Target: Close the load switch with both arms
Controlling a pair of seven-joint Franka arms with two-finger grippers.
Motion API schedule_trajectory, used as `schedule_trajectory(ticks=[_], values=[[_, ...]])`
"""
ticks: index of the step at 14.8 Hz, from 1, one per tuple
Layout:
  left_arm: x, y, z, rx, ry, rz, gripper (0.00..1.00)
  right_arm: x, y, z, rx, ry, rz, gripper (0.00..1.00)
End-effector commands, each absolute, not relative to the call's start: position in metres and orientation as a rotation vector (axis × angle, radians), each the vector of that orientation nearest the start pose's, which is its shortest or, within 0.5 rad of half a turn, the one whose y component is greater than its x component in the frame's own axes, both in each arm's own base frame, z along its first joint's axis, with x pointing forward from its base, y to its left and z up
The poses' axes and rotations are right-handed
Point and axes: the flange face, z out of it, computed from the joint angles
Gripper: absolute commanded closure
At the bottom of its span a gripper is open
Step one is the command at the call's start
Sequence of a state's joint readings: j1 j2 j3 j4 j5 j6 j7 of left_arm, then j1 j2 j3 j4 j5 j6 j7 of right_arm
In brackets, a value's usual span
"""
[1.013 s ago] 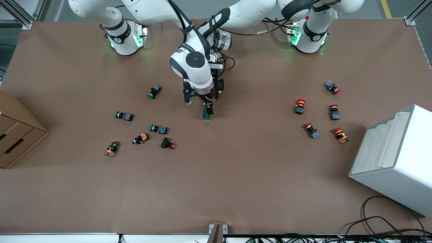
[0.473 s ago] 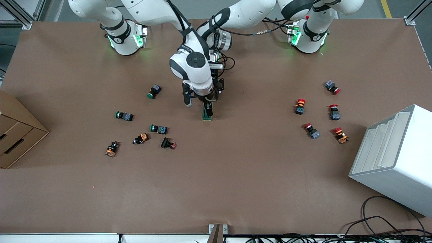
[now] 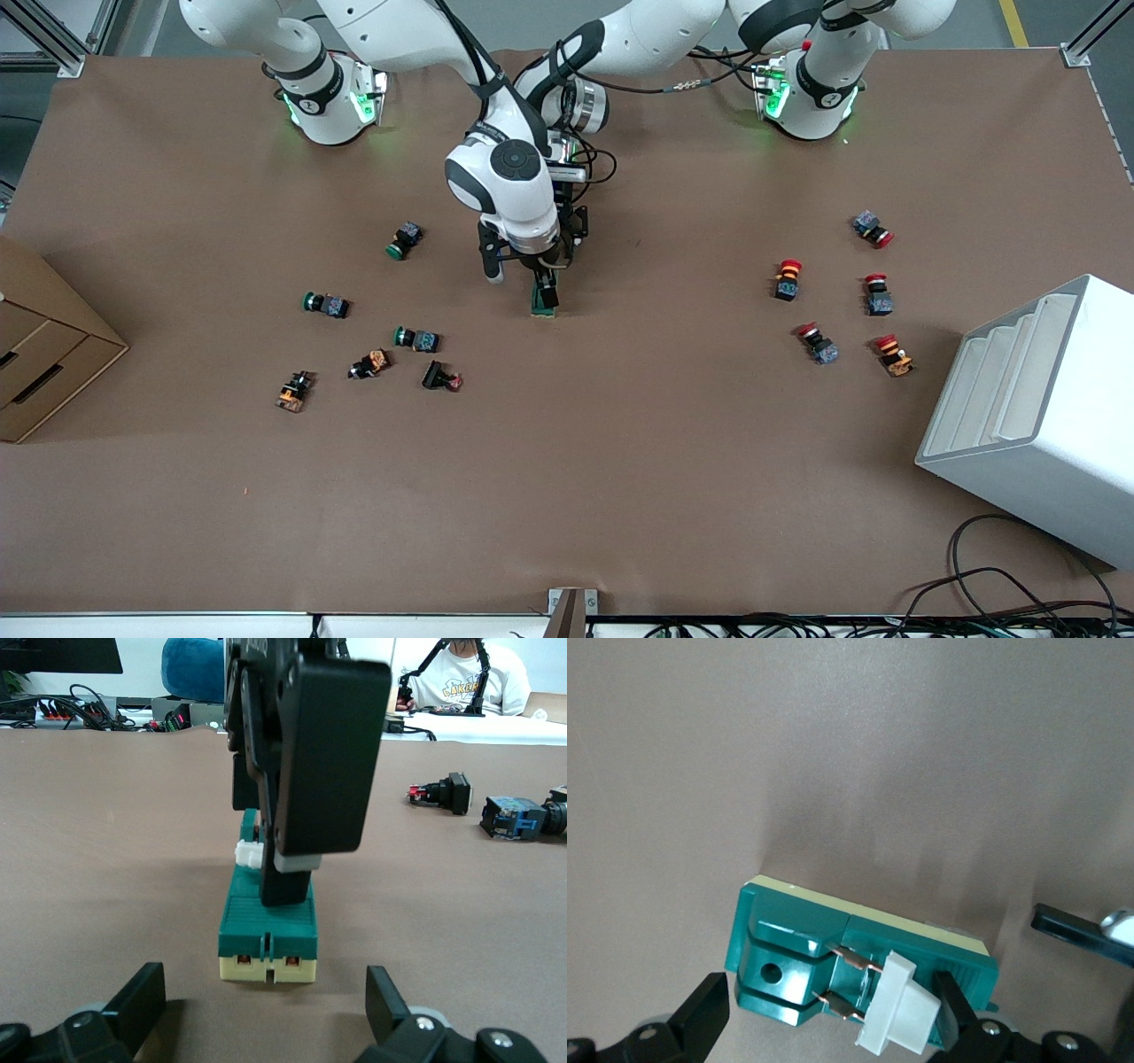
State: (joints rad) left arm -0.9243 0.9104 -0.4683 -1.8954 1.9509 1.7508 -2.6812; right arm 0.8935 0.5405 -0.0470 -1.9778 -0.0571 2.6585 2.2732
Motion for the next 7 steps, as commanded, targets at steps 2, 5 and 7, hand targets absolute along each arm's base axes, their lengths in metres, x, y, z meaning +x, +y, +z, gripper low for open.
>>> schedule_trajectory(ticks=[2, 5, 7], values=[[0.184, -0.545, 0.043, -2.665, 0.034, -1.810, 0.00, 0.458, 0.463, 0.232, -2.229, 1.890, -0.142, 0.00], [0.184, -0.545, 0.043, -2.665, 0.033, -1.812, 0.00, 0.472, 0.460, 0.243, -2.195, 1.896, -0.147, 0.00], [0.185, -0.545, 0.043, -2.664, 0.031, -1.812, 0.00, 0.476, 0.461, 0.246, -2.188, 1.890, -0.149, 0.00]])
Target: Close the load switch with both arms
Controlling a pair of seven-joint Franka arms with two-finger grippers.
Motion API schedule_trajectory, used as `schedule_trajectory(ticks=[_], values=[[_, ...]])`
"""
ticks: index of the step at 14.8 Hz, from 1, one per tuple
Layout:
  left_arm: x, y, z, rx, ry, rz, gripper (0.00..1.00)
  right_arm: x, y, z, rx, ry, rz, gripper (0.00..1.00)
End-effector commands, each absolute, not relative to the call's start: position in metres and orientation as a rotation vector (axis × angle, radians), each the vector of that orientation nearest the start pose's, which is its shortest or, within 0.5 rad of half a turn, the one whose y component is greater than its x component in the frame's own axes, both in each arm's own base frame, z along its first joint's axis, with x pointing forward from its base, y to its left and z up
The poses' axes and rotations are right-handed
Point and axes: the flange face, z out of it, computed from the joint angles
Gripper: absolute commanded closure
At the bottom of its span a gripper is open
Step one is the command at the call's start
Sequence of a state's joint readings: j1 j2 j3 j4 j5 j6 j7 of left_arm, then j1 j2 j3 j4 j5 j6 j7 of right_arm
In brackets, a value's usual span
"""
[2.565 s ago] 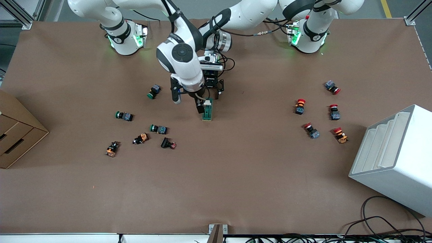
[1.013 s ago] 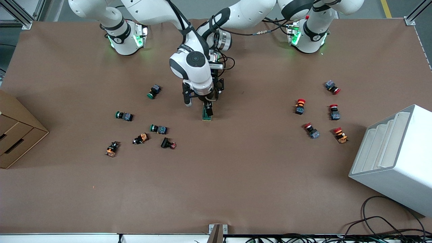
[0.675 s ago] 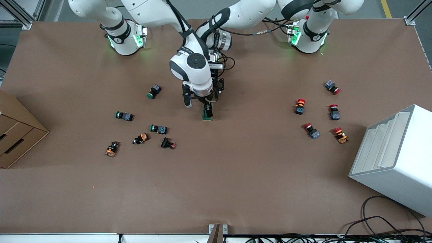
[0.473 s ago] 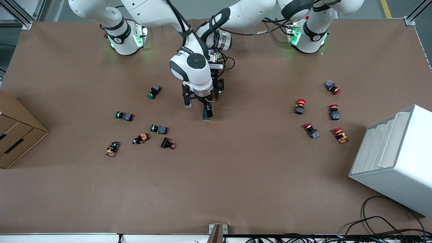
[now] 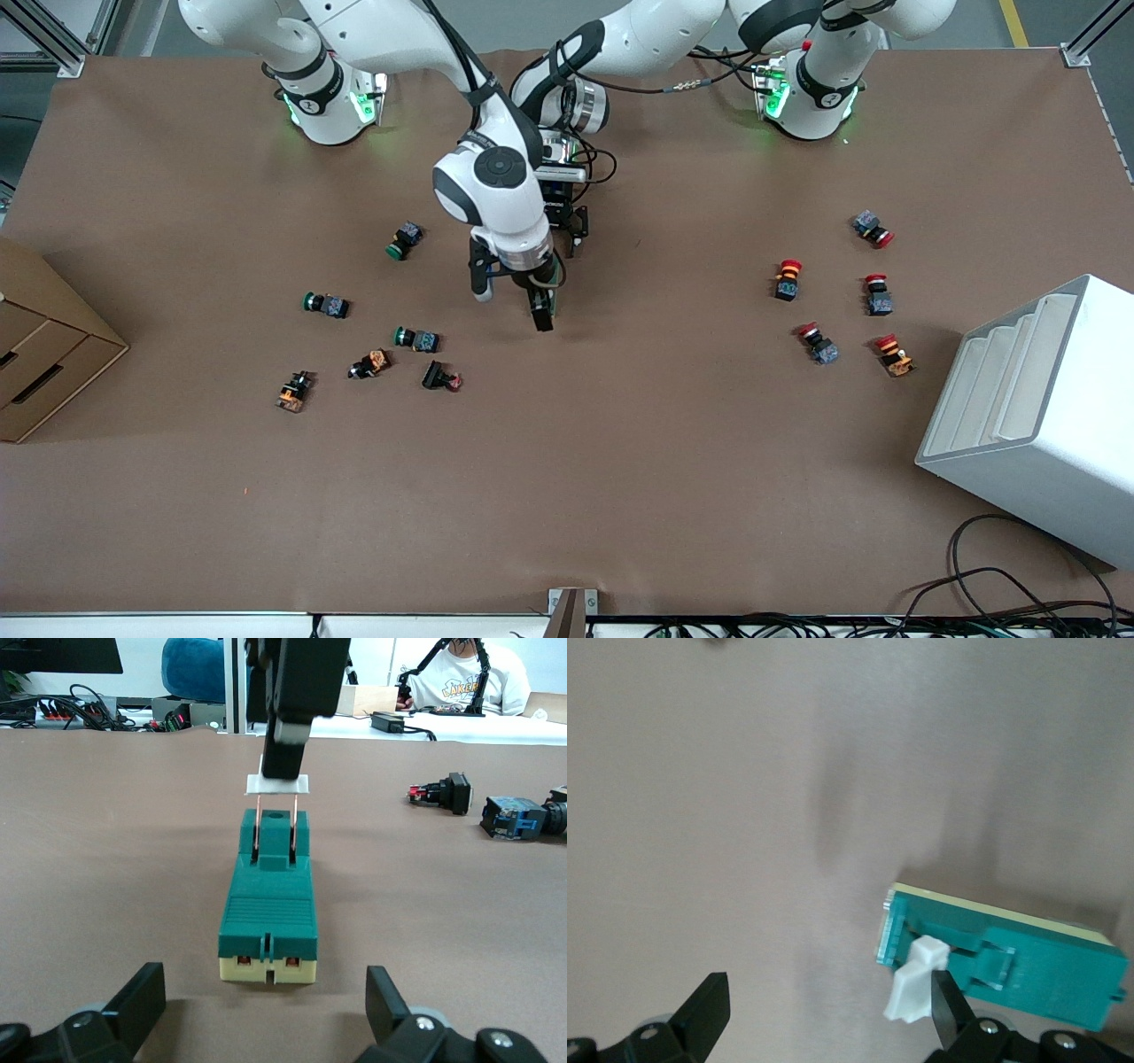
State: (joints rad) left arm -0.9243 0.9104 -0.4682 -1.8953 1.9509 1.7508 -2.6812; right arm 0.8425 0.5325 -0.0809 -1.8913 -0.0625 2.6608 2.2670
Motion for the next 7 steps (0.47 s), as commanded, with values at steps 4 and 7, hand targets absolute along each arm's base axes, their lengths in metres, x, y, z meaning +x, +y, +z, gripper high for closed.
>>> schedule_trajectory(ticks=[4, 7], values=[[0.185, -0.545, 0.043, -2.665, 0.032, -1.810, 0.00, 0.481, 0.454, 0.235, -2.210, 1.890, -0.155, 0.00], [0.184, -0.544, 0.041, -2.664, 0.035, -1.807, 0.00, 0.481, 0.453, 0.229, -2.225, 1.887, -0.157, 0.00]])
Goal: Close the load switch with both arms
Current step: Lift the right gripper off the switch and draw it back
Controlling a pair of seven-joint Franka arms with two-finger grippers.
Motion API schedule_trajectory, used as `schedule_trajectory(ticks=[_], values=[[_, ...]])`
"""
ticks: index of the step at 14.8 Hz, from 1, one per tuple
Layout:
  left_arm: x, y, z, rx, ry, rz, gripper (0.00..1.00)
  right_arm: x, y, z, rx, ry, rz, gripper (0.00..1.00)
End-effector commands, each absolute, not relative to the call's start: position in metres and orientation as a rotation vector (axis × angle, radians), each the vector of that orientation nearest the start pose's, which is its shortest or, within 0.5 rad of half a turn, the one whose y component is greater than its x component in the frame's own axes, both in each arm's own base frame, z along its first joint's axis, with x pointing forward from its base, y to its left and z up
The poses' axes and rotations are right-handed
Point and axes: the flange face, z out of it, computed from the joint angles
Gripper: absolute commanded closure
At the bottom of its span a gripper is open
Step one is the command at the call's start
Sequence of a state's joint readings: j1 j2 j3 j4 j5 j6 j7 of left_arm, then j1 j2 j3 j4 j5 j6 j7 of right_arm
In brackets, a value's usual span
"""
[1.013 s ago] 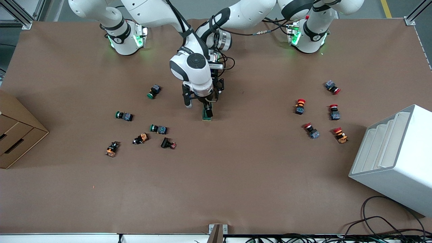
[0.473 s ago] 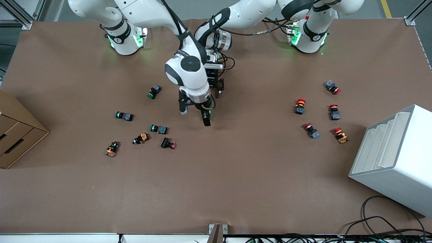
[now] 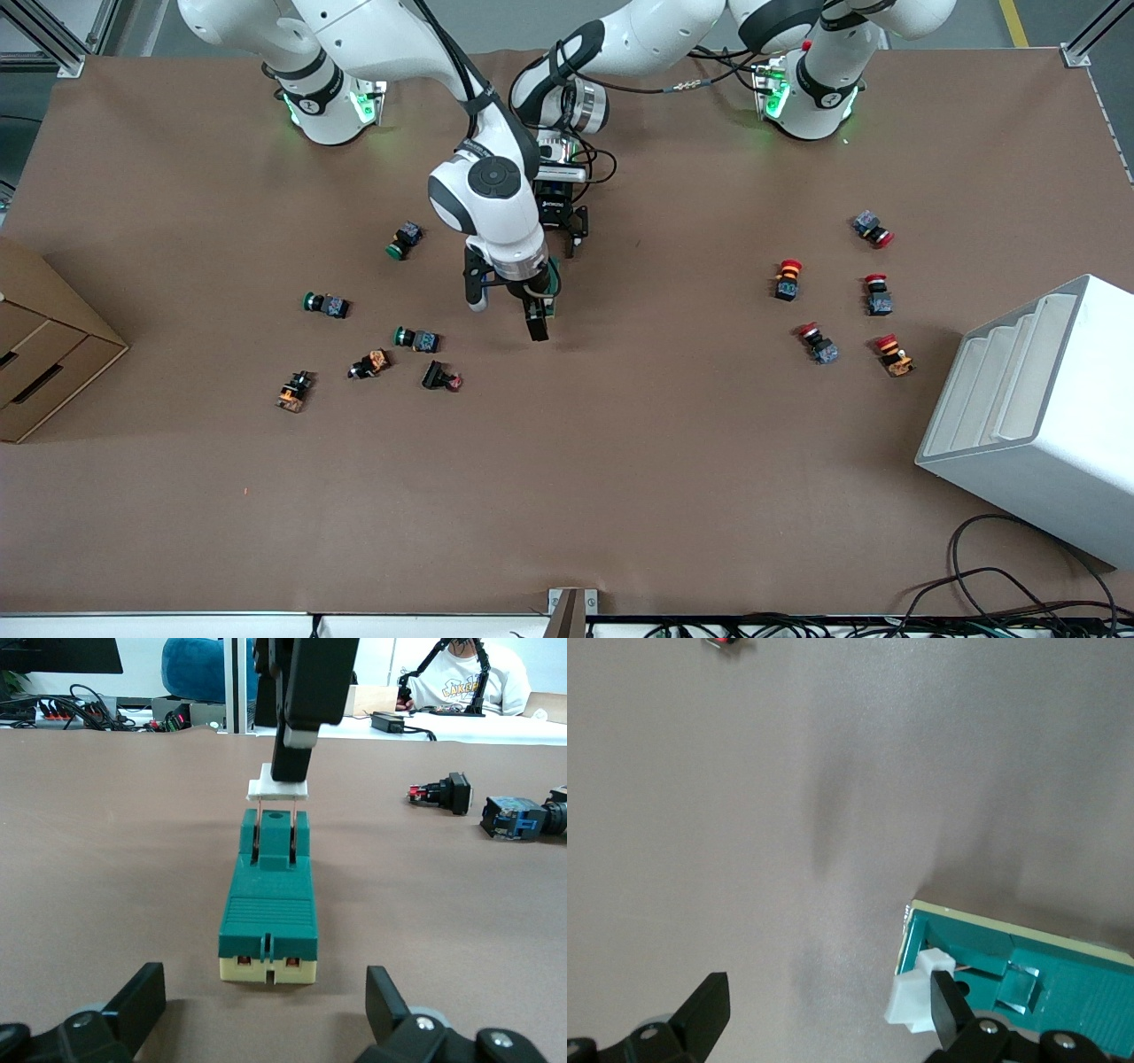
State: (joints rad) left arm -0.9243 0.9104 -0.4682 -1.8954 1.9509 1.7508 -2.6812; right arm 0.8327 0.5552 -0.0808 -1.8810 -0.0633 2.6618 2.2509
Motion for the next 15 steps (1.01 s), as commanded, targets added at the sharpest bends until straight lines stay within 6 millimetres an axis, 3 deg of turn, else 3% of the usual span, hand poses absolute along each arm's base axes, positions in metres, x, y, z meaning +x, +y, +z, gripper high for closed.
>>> schedule_trajectory(ticks=[1, 9, 12, 15], values=[[0.184, -0.544, 0.042, -2.665, 0.033, -1.808, 0.00, 0.482, 0.452, 0.228, -2.232, 1.882, -0.158, 0.00], [0.191, -0.541, 0.040, -2.647, 0.030, -1.815, 0.00, 0.511, 0.457, 0.213, -2.203, 1.890, -0.174, 0.00], [0.191, -0.542, 0.041, -2.649, 0.028, -1.818, 0.00, 0.514, 0.455, 0.218, -2.210, 1.876, -0.178, 0.00], [0.194, -0.548, 0.048, -2.652, 0.011, -1.831, 0.00, 0.539, 0.441, 0.238, -2.272, 1.888, -0.192, 0.00]])
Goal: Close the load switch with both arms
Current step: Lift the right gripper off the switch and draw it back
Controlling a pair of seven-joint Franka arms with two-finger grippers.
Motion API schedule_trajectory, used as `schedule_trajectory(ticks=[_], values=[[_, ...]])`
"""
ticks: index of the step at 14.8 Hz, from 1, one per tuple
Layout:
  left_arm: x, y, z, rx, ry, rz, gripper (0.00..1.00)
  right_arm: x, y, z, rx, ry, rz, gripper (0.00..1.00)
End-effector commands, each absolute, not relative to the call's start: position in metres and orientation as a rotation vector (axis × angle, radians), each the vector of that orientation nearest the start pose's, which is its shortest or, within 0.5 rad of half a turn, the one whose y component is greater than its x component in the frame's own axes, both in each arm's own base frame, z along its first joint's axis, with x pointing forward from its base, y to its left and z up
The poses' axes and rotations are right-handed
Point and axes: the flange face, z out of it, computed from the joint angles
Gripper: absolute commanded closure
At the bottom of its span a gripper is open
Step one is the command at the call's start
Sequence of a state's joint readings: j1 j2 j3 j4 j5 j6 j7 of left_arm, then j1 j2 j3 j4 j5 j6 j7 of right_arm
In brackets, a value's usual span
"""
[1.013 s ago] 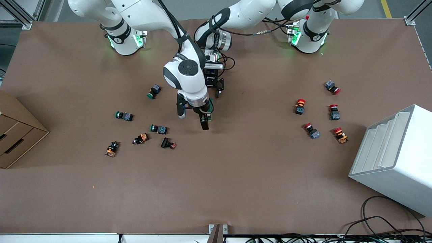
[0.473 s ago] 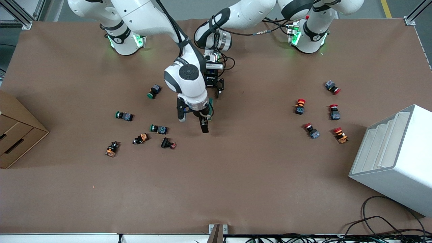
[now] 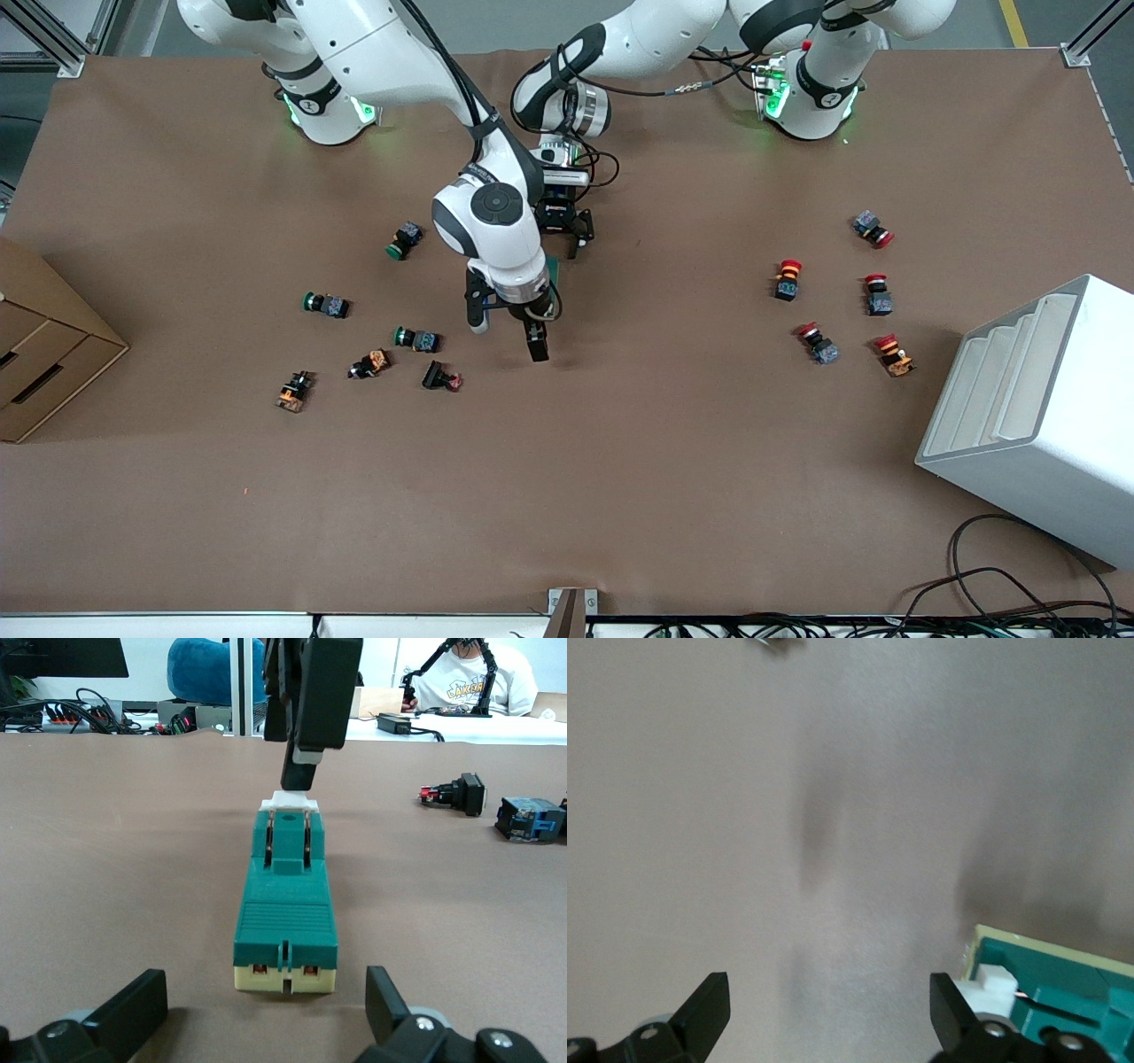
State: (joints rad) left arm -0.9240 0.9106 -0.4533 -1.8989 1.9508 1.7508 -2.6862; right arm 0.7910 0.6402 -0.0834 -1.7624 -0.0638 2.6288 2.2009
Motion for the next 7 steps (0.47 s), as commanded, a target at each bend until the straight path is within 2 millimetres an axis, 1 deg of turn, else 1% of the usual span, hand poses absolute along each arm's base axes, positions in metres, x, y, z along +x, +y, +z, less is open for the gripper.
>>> schedule_trajectory(ticks=[1, 2, 3, 4, 6, 7], values=[[0.194, -0.548, 0.048, -2.654, 0.009, -1.829, 0.00, 0.551, 0.433, 0.247, -2.317, 1.893, -0.191, 0.00], [0.194, -0.548, 0.049, -2.654, 0.003, -1.826, 0.00, 0.560, 0.424, 0.255, -2.377, 1.883, -0.183, 0.00], [0.194, -0.548, 0.049, -2.650, -0.003, -1.817, 0.00, 0.569, 0.413, 0.273, -2.433, 1.843, -0.183, 0.00], [0.193, -0.549, 0.051, -2.649, -0.007, -1.807, 0.00, 0.576, 0.399, 0.285, -2.501, 1.781, -0.184, 0.00], [0.192, -0.551, 0.057, -2.662, -0.036, -1.786, 0.00, 0.584, 0.371, 0.301, -2.707, 1.590, -0.153, 0.00], [0.193, -0.557, 0.063, -2.665, -0.050, -1.775, 0.00, 0.588, 0.354, 0.309, -2.814, 1.483, -0.121, 0.00]])
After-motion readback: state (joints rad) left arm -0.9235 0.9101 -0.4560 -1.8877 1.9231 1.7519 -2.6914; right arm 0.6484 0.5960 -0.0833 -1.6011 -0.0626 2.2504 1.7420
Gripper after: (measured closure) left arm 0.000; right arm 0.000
